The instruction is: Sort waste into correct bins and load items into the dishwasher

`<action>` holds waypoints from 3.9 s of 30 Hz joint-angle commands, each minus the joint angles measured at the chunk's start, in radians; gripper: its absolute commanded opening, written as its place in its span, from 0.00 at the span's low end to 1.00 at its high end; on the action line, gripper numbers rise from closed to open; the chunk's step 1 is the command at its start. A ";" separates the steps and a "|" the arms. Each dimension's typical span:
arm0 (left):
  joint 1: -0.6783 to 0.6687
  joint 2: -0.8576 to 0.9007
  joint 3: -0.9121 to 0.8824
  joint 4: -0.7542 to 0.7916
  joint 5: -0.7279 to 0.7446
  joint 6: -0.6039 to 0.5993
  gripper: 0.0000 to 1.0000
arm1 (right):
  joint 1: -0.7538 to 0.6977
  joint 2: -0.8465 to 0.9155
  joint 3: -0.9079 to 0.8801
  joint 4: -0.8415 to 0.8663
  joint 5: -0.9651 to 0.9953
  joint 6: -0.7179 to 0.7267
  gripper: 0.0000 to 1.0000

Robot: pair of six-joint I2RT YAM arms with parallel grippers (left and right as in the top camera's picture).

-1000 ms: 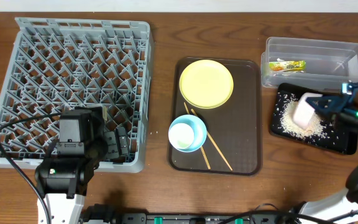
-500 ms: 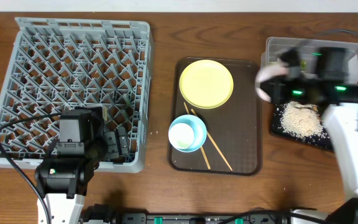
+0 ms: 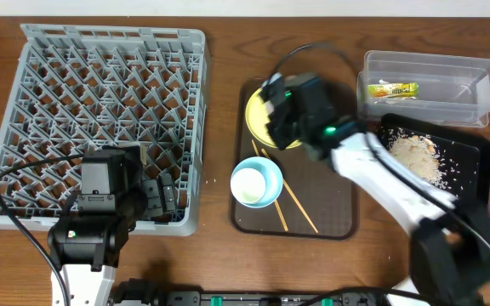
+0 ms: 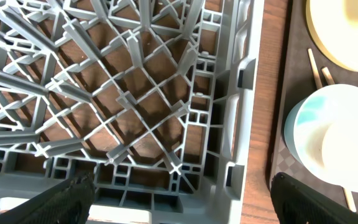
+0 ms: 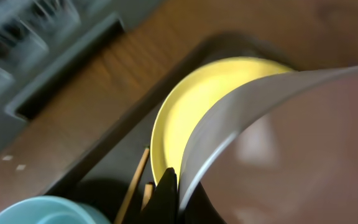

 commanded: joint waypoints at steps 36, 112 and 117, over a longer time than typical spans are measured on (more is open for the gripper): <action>0.005 0.000 0.023 -0.003 0.010 -0.009 0.92 | 0.152 0.046 -0.003 -0.361 -0.076 0.273 0.37; -0.069 0.350 0.020 1.056 1.223 -0.285 0.53 | -0.100 -0.176 0.124 -0.163 -0.896 0.366 0.36; 0.003 0.350 0.020 1.028 1.178 -0.239 0.53 | -0.182 -0.177 0.124 -0.262 -0.892 0.323 0.41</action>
